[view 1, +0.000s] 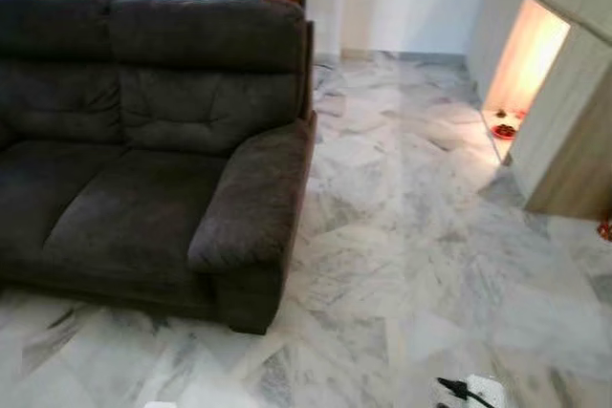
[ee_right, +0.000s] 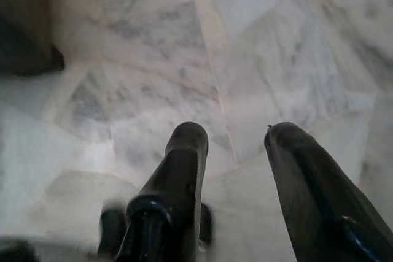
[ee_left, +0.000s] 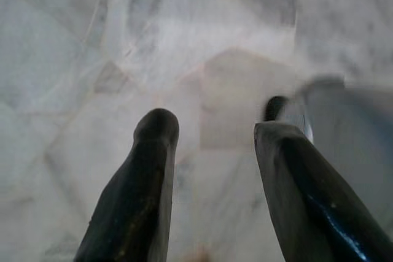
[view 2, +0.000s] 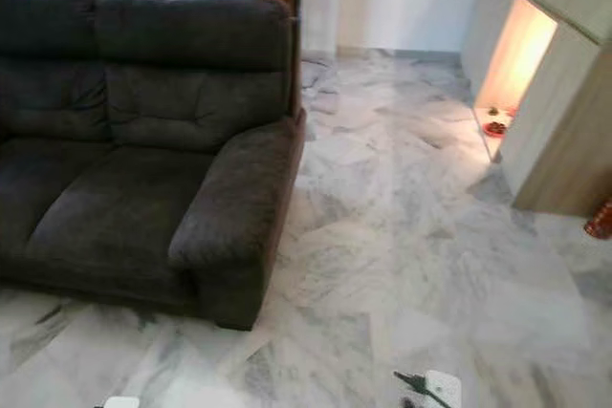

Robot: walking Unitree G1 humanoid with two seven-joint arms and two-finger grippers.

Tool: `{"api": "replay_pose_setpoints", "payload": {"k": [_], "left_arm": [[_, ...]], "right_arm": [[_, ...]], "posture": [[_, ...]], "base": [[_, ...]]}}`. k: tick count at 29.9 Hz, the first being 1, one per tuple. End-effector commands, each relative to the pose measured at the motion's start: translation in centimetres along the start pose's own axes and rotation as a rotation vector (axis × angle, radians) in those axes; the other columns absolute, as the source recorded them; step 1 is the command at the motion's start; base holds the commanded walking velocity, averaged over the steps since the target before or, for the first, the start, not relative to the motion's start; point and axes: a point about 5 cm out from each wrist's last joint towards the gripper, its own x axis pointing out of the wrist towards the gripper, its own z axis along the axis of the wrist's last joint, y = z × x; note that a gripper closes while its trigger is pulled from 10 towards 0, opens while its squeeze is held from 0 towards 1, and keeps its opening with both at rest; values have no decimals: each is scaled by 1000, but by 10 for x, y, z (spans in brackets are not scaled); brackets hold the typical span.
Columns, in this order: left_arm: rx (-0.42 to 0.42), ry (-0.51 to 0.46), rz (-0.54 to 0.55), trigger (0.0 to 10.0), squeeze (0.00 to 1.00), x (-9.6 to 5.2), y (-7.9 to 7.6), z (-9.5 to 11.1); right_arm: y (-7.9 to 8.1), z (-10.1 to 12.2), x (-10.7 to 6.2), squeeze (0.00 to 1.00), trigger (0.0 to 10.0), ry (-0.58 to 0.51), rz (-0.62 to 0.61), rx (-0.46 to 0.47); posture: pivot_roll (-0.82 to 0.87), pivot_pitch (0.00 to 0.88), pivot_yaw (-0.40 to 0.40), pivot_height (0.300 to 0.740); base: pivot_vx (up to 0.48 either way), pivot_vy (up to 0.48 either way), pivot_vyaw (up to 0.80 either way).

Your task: Move the pillow to the sofa from floor

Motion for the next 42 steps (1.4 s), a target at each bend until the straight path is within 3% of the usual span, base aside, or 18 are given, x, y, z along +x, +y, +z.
{"api": "replay_pose_setpoints", "payload": {"k": [1,42], "left_arm": [[-160,10,82,10000,0,-6,34,-14],[-231,-3,105,10000,0,-7,38,-14]], "right_arm": [[41,-16,1,0,10000,108,151,-67],[39,-12,2,0,10000,106,169,-53]], "posture": [[136,0,-9,740],[159,0,-7,740]], "base": [[0,480,0],[0,480,0]]}}
